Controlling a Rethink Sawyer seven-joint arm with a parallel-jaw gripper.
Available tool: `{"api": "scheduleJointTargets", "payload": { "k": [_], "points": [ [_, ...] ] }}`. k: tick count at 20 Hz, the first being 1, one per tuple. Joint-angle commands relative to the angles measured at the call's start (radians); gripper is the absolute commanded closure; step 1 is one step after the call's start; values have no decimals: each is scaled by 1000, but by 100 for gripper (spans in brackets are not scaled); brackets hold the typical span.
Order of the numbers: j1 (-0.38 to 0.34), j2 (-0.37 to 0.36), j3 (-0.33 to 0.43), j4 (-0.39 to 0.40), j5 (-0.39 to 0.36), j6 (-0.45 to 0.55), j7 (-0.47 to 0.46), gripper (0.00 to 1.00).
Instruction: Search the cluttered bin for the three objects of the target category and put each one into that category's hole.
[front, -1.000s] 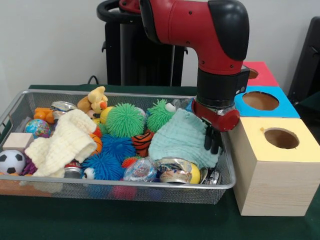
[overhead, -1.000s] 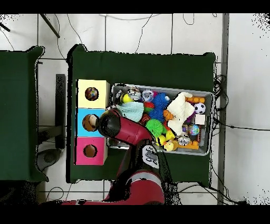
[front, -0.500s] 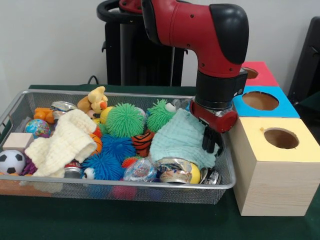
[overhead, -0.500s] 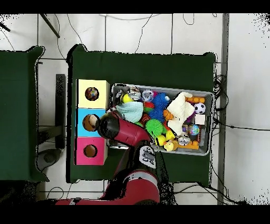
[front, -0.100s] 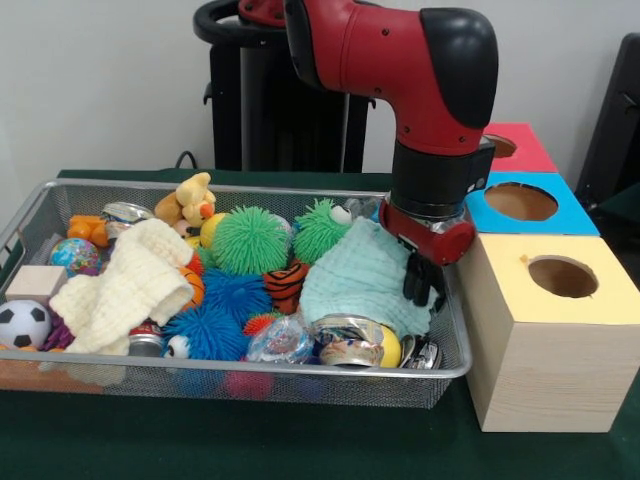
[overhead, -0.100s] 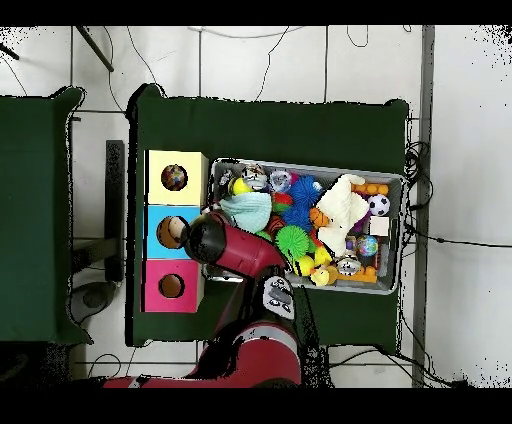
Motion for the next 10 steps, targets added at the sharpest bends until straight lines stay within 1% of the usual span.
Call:
{"api": "scheduleJointTargets", "payload": {
  "k": [1, 7, 9, 10],
  "points": [
    [8, 38, 41, -31, 17, 131, 116, 0],
    [3, 39, 42, -26, 14, 124, 114, 0],
    [12, 57, 22, -33, 9, 119, 112, 0],
    [16, 78, 8, -45, 0, 111, 102, 0]
  ]
}}
